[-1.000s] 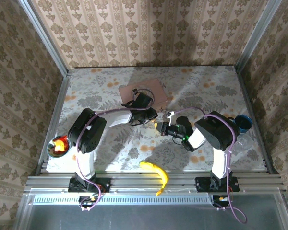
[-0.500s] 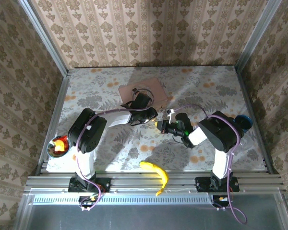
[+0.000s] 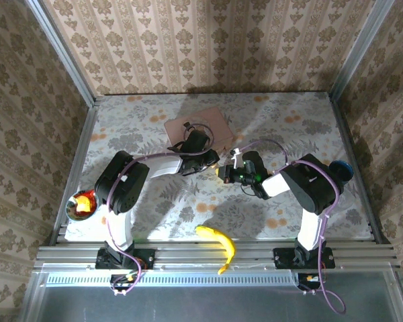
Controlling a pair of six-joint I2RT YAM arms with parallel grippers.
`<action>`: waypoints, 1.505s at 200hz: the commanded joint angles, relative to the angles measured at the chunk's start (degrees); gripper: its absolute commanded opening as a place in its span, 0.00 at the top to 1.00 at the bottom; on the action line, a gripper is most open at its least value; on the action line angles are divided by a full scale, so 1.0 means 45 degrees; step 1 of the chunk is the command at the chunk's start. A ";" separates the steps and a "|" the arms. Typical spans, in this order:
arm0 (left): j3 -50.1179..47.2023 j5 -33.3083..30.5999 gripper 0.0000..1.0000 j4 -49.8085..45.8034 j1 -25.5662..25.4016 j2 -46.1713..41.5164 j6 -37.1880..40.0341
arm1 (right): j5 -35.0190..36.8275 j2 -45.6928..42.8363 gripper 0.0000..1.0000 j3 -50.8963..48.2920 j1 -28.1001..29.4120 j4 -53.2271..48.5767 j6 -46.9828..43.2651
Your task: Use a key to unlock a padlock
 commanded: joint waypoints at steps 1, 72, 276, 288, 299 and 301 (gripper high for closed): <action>-0.0140 0.2652 1.00 0.0083 -0.0720 -0.0391 0.0436 | 0.1270 -0.0511 1.00 0.1195 -0.0468 0.0364 -0.0490; -0.0488 0.2677 1.00 0.0276 -0.0765 -0.0527 0.0466 | 0.0367 -0.0388 1.00 0.1082 -0.0999 0.2943 0.0972; -0.1019 0.2349 1.00 0.0546 -0.0277 -0.0626 0.0147 | 0.1748 -0.2847 0.63 0.0149 -0.0908 -0.1799 0.0566; -0.1038 0.2350 1.00 0.0556 -0.0250 -0.0588 0.0100 | 0.1748 -0.3157 0.63 -0.0077 -0.0855 -0.1852 0.0708; -0.1058 0.2350 1.00 0.0582 -0.0253 -0.0557 0.0063 | 0.1801 -0.3466 0.63 -0.0277 -0.0821 -0.1942 0.0808; -0.1058 0.2350 1.00 0.0597 -0.0255 -0.0549 0.0065 | 0.1820 -0.3530 0.63 -0.0322 -0.0806 -0.1966 0.0816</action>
